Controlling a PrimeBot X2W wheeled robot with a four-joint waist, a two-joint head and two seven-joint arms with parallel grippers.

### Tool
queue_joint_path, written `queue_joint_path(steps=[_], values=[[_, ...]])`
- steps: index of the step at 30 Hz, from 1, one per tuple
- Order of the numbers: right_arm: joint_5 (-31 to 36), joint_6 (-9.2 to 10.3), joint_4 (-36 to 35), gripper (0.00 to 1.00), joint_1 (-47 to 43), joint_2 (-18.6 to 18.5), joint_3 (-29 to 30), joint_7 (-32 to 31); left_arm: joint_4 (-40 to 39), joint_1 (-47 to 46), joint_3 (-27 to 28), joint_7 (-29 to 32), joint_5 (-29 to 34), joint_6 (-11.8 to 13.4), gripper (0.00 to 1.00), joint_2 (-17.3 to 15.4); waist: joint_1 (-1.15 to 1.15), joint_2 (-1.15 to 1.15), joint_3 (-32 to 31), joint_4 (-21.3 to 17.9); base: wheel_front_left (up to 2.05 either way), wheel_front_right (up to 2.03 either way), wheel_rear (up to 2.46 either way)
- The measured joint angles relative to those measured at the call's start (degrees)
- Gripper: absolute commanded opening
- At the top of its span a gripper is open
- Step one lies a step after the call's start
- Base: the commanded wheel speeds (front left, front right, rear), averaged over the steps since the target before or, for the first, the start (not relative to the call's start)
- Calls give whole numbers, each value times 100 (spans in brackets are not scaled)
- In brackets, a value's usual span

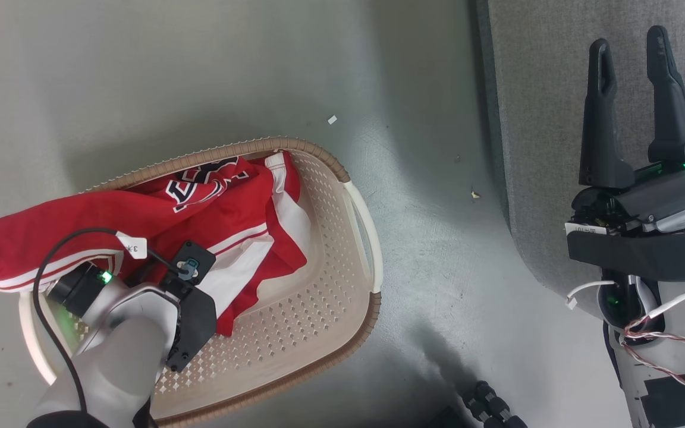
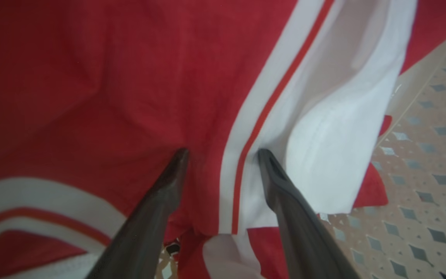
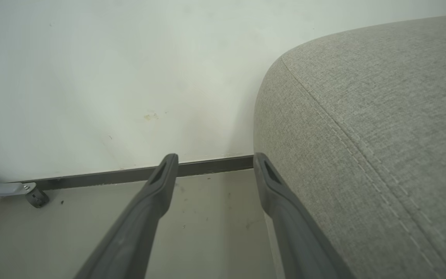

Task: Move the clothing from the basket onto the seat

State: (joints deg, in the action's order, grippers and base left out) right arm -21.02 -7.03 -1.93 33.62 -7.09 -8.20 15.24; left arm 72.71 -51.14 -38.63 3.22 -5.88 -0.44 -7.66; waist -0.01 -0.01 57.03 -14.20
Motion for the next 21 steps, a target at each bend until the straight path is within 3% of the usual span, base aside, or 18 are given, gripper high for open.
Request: queue_joint_path(steps=[1, 2, 12, 18, 21], values=[[9, -1, 1, 100, 2, 7, 4, 1, -1, 6, -2, -53, 1, 0, 24, -14, 0, 0, 3, 2, 0, 0, 0], [20, -1, 1, 100, 8, 15, 4, 2, -1, 13, -10, -82, 1, -1, 0, -32, 0, 0, 3, 3, 0, 0, 0], [41, -7, 294, 100, 104, 131, 13, -5, 35, 83, 91, -326, -85, -16, 0, 27, 1, 1, -222, 13, 0, 0, 0], [34, -11, 563, 100, 113, 136, 155, -9, 30, 133, 157, -650, -165, -221, 0, 74, 1, 1, -503, 60, 0, 0, 0], [-4, -10, 701, 100, 118, 126, 225, -10, -8, 255, 421, -900, -512, -368, 0, 136, 0, 1, -747, 112, 0, 0, 0]])
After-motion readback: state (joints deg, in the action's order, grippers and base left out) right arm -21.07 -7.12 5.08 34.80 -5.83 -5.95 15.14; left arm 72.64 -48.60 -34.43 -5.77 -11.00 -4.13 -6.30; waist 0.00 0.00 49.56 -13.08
